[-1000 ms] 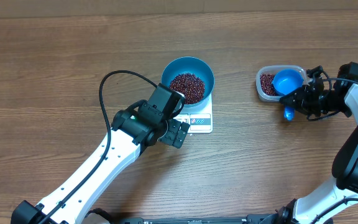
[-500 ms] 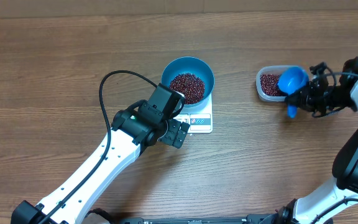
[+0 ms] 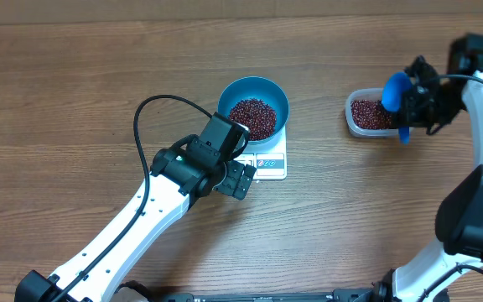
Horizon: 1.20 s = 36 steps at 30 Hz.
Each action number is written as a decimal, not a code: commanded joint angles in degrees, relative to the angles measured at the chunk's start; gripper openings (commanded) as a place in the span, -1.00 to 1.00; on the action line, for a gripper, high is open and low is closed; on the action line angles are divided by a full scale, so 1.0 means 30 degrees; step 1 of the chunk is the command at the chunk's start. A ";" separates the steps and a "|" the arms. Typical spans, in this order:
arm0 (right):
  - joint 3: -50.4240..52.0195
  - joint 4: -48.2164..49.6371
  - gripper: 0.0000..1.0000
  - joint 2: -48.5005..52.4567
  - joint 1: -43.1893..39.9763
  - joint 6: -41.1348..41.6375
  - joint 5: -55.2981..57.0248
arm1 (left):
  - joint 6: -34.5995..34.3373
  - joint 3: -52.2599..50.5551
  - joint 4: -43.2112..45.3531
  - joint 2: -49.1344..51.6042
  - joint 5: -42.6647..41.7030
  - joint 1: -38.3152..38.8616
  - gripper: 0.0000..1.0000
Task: Scoop item into bowl and weigh 150g on scale
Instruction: 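Scoop more beans from the tub with the right gripper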
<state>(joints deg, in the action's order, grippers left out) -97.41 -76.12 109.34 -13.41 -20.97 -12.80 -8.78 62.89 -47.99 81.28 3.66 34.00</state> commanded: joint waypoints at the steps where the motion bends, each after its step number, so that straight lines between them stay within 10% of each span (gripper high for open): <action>1: -0.1093 -0.0044 -0.93 -0.0656 0.1625 -0.0197 0.6025 | 0.0357 -0.0022 0.0015 -0.0255 -0.0168 -0.0109 0.99; 36: 0.1253 0.1698 -0.93 -0.0015 0.3905 -0.4546 1.1621 | 0.0357 -0.0022 0.0015 -0.0255 -0.0168 -0.0109 0.99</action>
<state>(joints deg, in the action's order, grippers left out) -93.78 -71.22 109.34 -2.11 -33.39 19.14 -8.78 62.89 -47.99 81.28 3.66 34.00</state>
